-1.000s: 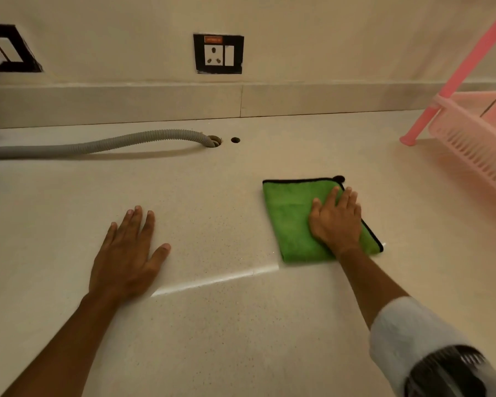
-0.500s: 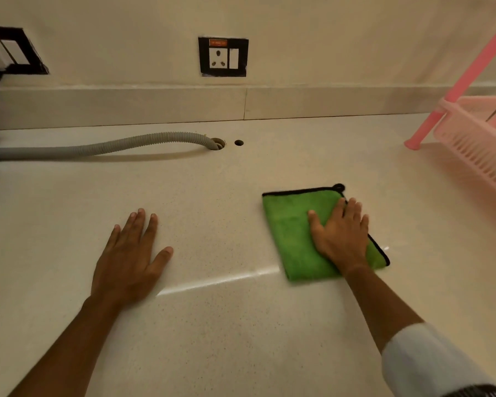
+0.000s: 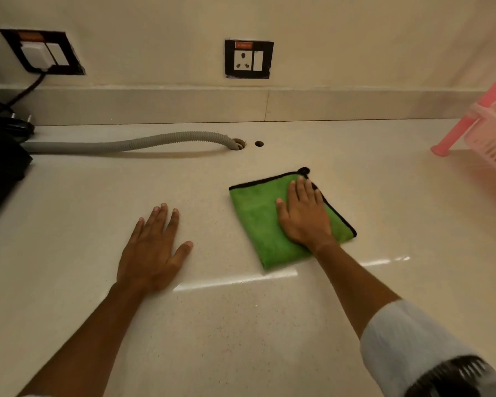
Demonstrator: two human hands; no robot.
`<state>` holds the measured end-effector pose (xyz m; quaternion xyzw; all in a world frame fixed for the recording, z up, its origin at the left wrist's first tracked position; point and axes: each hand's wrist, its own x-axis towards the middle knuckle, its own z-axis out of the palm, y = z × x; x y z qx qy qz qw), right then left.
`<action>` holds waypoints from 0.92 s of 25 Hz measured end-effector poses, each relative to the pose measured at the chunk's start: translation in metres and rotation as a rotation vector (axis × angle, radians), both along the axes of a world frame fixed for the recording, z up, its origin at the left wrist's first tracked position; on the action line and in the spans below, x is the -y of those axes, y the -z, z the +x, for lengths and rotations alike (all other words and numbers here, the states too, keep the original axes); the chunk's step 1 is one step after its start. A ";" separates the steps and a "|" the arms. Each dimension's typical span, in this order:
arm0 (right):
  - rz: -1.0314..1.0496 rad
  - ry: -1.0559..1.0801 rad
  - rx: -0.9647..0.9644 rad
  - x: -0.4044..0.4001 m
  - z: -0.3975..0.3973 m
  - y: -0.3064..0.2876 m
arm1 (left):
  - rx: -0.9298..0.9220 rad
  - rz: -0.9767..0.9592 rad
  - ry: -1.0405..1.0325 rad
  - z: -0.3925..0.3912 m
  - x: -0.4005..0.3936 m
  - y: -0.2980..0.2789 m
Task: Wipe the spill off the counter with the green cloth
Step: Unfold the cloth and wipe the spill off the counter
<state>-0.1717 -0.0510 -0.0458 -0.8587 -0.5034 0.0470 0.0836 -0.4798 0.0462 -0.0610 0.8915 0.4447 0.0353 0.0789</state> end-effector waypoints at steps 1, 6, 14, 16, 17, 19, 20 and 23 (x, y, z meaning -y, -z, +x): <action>0.007 0.007 0.008 0.013 -0.009 0.002 | 0.002 -0.002 -0.001 0.000 0.000 0.000; 0.020 0.361 -0.014 0.023 -0.032 0.002 | 0.017 -0.003 -0.007 0.002 0.000 0.000; -0.055 0.013 0.014 0.013 -0.051 -0.002 | -0.007 0.001 -0.010 0.003 0.002 -0.001; -0.058 -0.091 0.008 0.015 -0.070 -0.003 | 0.005 0.007 -0.013 0.002 0.003 -0.001; -0.054 -0.156 0.014 0.025 -0.079 -0.003 | 0.017 0.006 -0.013 0.002 0.003 -0.002; -0.049 -0.216 0.025 0.053 -0.089 -0.002 | 0.034 0.004 -0.009 0.000 0.002 -0.001; -0.041 -0.184 0.042 0.062 -0.088 0.001 | 0.032 0.002 -0.008 0.000 0.002 0.000; 0.000 0.076 0.019 0.047 -0.086 0.002 | 0.006 0.008 -0.012 0.001 0.003 -0.001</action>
